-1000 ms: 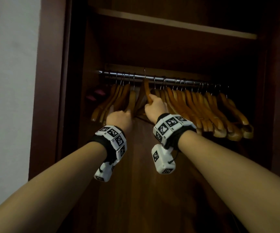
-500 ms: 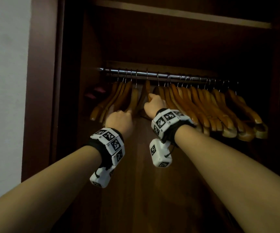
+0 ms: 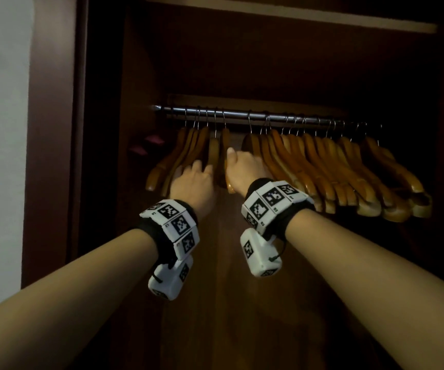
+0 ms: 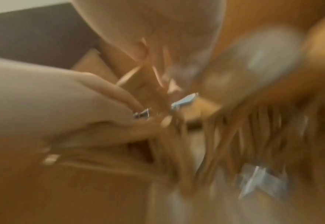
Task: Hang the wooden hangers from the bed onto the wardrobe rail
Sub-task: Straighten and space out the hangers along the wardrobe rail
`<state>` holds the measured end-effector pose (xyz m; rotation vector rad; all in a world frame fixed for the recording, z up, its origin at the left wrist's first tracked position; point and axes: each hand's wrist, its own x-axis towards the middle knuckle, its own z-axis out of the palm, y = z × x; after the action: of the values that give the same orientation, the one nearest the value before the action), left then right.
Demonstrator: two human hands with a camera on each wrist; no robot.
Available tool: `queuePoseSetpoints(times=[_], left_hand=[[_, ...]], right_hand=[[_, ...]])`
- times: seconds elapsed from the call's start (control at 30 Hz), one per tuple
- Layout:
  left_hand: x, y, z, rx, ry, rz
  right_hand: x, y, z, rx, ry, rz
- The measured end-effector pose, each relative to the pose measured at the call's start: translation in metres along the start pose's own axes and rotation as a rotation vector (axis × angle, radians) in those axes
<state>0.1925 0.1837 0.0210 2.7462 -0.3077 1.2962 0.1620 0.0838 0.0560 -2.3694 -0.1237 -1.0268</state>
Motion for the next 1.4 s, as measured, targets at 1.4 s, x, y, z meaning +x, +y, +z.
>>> queuePoseSetpoints(times=[1.4], left_hand=[[0.009,0.005,0.019,-0.084,-0.136,0.164]], right_hand=[[-0.002,0.033,0.0,0.133,-0.167,0.16]])
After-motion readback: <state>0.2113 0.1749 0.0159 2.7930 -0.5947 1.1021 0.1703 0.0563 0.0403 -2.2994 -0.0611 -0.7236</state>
